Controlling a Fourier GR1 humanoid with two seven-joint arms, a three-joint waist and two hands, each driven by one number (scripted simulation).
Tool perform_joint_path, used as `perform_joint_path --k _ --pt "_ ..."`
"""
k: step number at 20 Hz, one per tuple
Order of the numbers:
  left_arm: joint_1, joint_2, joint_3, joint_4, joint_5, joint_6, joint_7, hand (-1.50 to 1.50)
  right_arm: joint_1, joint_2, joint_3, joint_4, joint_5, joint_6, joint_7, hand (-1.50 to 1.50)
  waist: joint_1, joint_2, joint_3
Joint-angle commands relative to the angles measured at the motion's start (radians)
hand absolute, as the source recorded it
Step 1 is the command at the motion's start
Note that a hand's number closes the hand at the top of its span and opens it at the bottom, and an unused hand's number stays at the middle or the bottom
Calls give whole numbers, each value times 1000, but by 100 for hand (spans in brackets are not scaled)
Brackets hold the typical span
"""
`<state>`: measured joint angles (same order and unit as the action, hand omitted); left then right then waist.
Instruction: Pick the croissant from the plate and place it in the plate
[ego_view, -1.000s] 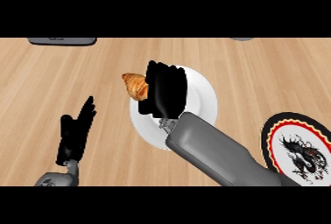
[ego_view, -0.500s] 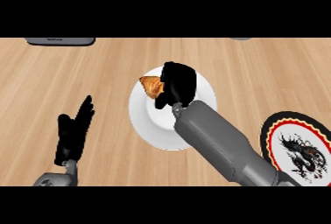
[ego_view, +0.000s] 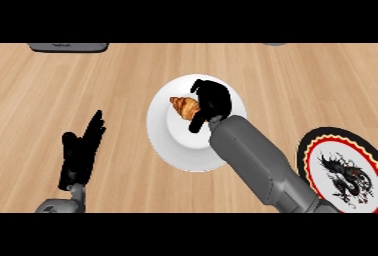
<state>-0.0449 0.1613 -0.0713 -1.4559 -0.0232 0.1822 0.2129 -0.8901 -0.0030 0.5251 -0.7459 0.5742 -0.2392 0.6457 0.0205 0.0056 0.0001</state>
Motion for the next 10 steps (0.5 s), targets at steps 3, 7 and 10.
perform_joint_path --k 3,7,10 --pt "31 -23 -16 -29 -14 13 -3 0 38 3 -40 -83 -83 -68 -211 -150 0 -3 1" --pt "-5 11 31 27 4 -6 -22 0 88 3 -176 -227 -224 -223 -357 -150 -11 1 2" --pt "14 -14 -4 -32 -5 5 22 0 199 3 -209 -315 -301 -271 -441 -150 -20 -7 2"
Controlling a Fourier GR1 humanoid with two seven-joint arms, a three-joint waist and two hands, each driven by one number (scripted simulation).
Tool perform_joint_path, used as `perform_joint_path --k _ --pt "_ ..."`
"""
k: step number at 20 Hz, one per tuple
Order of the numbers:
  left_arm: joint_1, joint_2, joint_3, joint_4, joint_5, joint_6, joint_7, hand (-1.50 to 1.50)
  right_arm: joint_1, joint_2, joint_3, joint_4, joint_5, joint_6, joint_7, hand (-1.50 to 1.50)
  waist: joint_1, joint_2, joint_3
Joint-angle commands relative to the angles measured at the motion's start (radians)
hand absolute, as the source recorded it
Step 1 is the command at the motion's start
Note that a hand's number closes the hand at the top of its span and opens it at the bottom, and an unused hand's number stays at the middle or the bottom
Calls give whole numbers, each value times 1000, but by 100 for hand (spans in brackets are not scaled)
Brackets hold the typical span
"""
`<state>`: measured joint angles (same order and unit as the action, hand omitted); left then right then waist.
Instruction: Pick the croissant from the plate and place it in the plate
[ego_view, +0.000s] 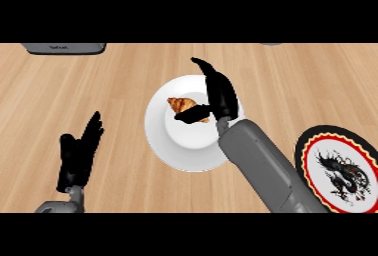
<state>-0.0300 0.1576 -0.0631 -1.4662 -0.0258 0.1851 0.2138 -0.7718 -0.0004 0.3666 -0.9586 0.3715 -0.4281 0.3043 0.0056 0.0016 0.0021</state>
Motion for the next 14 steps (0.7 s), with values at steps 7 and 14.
perform_joint_path --k 7,14 --pt "88 3 -12 -99 0 -25 11 0 226 0 -144 -78 -243 67 -356 -150 5 -1 -1" --pt "-31 -62 -17 12 -74 33 23 0 221 0 -127 -51 -258 117 -463 -150 0 0 -2"
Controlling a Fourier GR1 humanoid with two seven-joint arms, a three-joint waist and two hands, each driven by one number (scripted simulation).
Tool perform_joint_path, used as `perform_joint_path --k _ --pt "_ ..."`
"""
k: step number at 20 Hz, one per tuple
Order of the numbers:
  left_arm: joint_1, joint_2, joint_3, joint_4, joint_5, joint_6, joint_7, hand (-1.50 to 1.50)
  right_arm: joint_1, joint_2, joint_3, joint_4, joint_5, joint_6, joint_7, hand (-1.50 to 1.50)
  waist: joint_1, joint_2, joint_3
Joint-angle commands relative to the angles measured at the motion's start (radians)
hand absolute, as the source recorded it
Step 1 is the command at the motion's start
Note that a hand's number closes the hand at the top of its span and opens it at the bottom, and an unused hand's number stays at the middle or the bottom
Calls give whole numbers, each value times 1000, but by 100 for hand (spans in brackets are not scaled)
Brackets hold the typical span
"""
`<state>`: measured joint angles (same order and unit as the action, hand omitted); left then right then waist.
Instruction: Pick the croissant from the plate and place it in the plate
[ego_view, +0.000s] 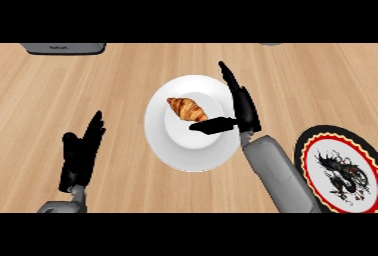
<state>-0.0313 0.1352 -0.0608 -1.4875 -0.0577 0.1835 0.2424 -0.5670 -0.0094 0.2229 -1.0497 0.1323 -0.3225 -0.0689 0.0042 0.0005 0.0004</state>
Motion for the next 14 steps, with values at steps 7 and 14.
perform_joint_path --k 7,14 --pt "58 -22 19 -18 -13 -28 -37 0 12 9 -17 30 35 -13 -47 -150 1 -1 0" --pt "-5 -10 55 6 -3 -51 -8 0 75 5 29 67 78 -89 -43 -150 -2 -1 0"
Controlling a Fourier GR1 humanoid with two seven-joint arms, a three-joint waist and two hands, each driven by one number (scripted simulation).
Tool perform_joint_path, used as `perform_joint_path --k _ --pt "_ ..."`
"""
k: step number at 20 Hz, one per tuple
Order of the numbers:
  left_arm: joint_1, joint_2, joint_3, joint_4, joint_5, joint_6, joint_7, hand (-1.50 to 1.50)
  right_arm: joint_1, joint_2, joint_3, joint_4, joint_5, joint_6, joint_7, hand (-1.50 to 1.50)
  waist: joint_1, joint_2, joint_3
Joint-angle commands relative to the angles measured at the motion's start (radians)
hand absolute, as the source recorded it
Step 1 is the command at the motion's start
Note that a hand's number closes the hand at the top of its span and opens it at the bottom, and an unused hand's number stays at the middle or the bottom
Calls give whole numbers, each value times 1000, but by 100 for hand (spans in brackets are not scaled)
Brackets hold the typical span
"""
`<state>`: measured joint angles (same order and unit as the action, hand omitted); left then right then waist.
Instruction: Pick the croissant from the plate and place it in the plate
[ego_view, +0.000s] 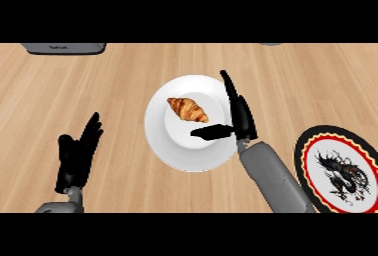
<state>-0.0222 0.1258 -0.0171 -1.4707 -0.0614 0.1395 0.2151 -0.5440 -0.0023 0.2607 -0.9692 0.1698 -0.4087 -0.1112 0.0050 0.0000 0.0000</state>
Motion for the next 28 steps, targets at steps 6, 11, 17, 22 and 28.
perform_joint_path --k 6,11,17,22,28 --pt "48 -11 1 -39 -17 -18 -4 0 20 2 -38 74 52 -47 -45 -150 0 0 0" --pt "-48 3 47 48 -27 -18 -6 0 45 -16 -75 23 95 -14 25 -150 -3 0 0" --pt "24 -30 13 -4 -42 -16 -12 0 88 -80 -136 5 100 25 -14 -150 -3 0 0" --pt "-39 -35 24 -8 -44 -15 31 0 112 -63 -197 72 90 5 -142 -150 -2 1 0" --pt "-29 -63 7 -18 -62 -5 31 0 96 -95 -244 55 101 48 -130 -150 -2 0 0"
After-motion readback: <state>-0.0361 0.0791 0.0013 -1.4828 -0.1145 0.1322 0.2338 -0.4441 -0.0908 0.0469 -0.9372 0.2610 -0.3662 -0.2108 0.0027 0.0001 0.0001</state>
